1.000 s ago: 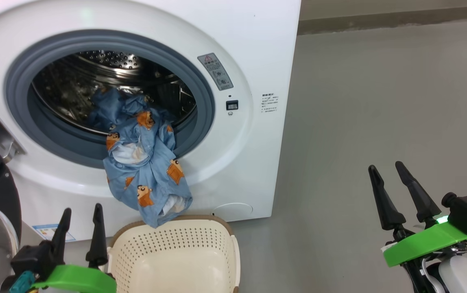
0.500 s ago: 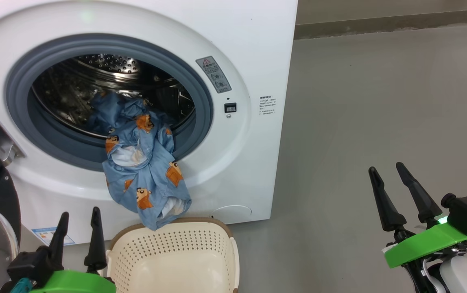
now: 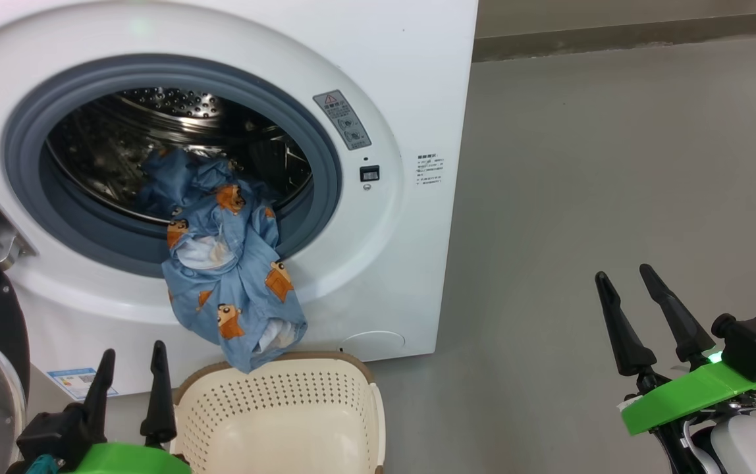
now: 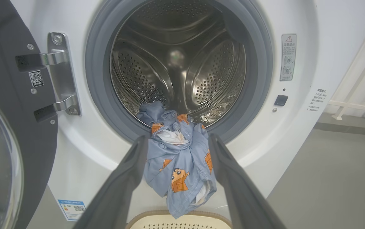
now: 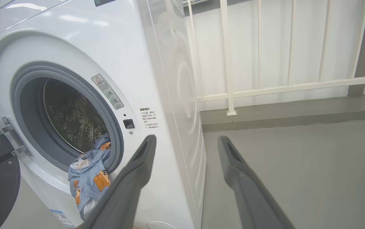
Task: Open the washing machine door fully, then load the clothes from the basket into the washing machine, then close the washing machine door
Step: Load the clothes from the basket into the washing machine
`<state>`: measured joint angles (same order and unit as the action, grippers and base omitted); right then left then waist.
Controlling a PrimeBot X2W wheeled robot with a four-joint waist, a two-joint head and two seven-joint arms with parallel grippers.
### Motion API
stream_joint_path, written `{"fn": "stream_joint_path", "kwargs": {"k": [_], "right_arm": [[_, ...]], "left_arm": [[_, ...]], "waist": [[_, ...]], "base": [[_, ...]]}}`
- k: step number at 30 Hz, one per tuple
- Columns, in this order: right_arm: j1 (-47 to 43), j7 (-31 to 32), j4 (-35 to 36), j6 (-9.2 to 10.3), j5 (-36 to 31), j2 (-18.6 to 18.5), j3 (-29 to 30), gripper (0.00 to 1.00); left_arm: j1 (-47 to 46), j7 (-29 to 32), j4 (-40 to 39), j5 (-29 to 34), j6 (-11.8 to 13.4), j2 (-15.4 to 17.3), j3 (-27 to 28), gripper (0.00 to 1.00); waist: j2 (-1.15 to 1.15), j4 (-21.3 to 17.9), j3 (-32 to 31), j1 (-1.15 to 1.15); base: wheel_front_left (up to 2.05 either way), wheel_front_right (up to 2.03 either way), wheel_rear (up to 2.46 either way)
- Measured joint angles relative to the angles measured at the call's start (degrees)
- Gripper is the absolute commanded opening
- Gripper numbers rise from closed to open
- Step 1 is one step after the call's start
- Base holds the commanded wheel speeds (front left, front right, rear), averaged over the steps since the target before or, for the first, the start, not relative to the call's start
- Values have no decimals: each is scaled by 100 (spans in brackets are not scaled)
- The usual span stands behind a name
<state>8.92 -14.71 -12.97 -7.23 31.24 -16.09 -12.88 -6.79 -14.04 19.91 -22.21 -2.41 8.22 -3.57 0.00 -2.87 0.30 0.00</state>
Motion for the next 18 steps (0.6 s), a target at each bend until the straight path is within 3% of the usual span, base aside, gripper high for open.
{"fn": "stream_joint_path", "kwargs": {"k": [9,18], "right_arm": [[10,0,9,0,-4,-31,2,100],[331,0,14,0,-105,-59,79,100]], "left_arm": [[-29,385,169,0,47,5,-159,100],[-894,700,1193,-96,-65,-8,-291,100]], "waist": [[0,-50,229,0],[0,-138,808,1]], "base": [[0,0,0],[0,0,0]]}}
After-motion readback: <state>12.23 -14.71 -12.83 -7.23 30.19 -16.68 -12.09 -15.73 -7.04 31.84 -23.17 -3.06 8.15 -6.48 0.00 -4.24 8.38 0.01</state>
